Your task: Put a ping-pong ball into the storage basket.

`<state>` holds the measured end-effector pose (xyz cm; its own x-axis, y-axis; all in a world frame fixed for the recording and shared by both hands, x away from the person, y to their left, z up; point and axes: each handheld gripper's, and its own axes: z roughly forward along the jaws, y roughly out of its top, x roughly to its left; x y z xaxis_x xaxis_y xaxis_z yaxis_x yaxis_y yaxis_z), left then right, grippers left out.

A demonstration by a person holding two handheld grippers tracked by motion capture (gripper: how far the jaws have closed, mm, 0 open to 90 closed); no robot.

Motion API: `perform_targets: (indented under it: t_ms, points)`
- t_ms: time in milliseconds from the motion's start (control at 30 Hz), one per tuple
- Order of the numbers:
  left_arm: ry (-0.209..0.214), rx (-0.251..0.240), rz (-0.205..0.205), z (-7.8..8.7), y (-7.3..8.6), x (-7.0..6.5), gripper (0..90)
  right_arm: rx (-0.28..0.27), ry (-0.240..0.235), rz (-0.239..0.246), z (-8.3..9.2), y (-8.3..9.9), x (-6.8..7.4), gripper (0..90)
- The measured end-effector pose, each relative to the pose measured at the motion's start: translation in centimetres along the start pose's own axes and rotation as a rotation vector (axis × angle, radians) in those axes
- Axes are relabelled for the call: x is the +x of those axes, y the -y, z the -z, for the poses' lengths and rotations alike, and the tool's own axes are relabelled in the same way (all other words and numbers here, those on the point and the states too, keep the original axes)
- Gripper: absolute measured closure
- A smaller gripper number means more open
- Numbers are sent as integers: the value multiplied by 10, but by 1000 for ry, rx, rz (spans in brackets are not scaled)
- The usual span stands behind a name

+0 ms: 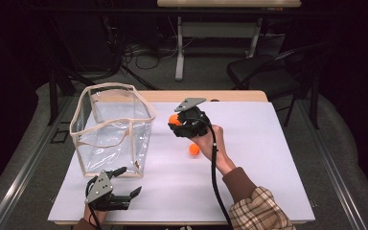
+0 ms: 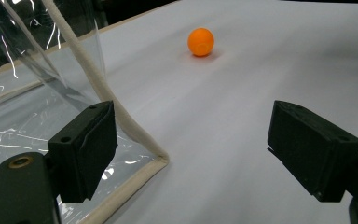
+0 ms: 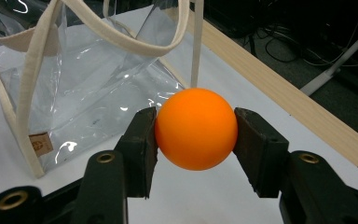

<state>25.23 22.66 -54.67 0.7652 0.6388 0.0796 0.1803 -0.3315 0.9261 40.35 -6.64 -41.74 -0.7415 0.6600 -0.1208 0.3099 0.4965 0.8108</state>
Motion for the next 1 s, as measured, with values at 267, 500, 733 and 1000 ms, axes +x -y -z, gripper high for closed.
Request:
perform_targets:
  t_ms: [267, 500, 733, 1000]
  points:
    - [0, 0, 2, 0, 1, 1, 159, -5, -10, -7, -2, -10, -1, 509]
    - [1, 3, 0, -1, 1, 1, 159, -11, -18, -9, -2, -19, -1, 509]
    - [-1, -1, 2, -1, 1, 1, 159, -12, -24, -7, -4, -25, -2, 509]
    - [3, 6, 5, -1, 1, 1, 159, -3, -25, -2, -7, -32, 0, 509]
